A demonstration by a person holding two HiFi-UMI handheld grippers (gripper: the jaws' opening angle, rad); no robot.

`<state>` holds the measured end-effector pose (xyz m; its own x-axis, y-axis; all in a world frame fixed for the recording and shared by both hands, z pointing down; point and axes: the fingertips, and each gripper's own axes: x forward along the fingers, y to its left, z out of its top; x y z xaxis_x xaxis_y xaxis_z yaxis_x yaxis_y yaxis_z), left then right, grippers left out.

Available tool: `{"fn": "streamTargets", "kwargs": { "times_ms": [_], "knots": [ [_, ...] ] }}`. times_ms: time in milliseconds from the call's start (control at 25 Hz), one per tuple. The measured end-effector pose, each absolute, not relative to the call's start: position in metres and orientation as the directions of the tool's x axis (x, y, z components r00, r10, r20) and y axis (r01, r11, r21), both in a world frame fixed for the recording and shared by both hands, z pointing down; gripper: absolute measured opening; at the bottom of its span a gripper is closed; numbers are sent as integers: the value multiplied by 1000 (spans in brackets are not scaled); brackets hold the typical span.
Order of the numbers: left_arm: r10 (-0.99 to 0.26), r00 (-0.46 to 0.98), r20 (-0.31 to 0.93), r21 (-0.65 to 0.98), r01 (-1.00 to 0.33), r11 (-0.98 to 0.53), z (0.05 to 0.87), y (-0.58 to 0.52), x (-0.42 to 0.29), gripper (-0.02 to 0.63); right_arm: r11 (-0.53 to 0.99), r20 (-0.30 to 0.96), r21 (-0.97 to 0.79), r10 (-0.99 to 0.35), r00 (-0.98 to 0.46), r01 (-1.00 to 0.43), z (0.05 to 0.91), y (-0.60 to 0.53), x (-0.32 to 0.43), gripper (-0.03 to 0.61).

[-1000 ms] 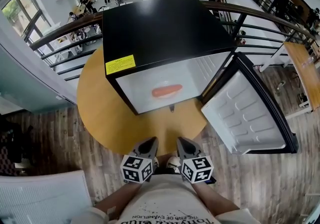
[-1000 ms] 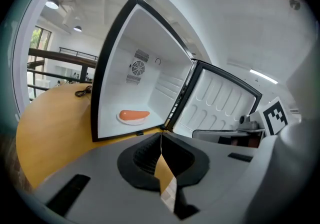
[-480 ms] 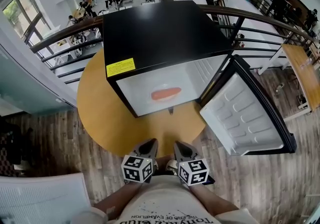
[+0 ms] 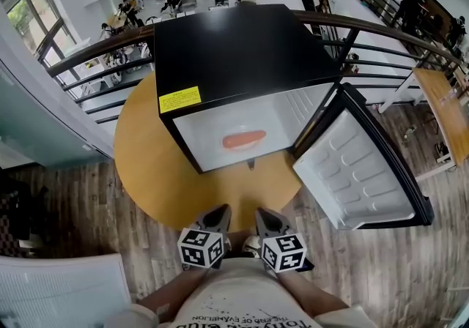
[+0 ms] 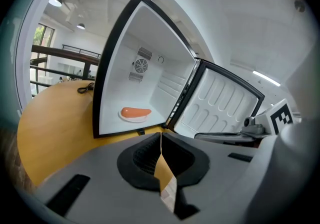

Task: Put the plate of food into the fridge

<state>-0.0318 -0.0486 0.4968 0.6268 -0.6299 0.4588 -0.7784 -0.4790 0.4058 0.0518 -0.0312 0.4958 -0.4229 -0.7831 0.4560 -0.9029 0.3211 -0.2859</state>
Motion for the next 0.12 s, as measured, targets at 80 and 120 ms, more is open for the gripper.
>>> {"fn": "streamTargets", "kwargs": {
  "times_ms": [80, 120],
  "knots": [
    [-631, 627, 457, 407, -778, -478, 496, -48, -32, 25, 322, 456, -287, -782, -425, -902, 496, -30, 51, 27],
    [-631, 627, 456, 408, -778, -477, 495, -48, -33, 25, 323, 457, -288, -781, -425, -902, 496, -30, 51, 28]
  ]
}}
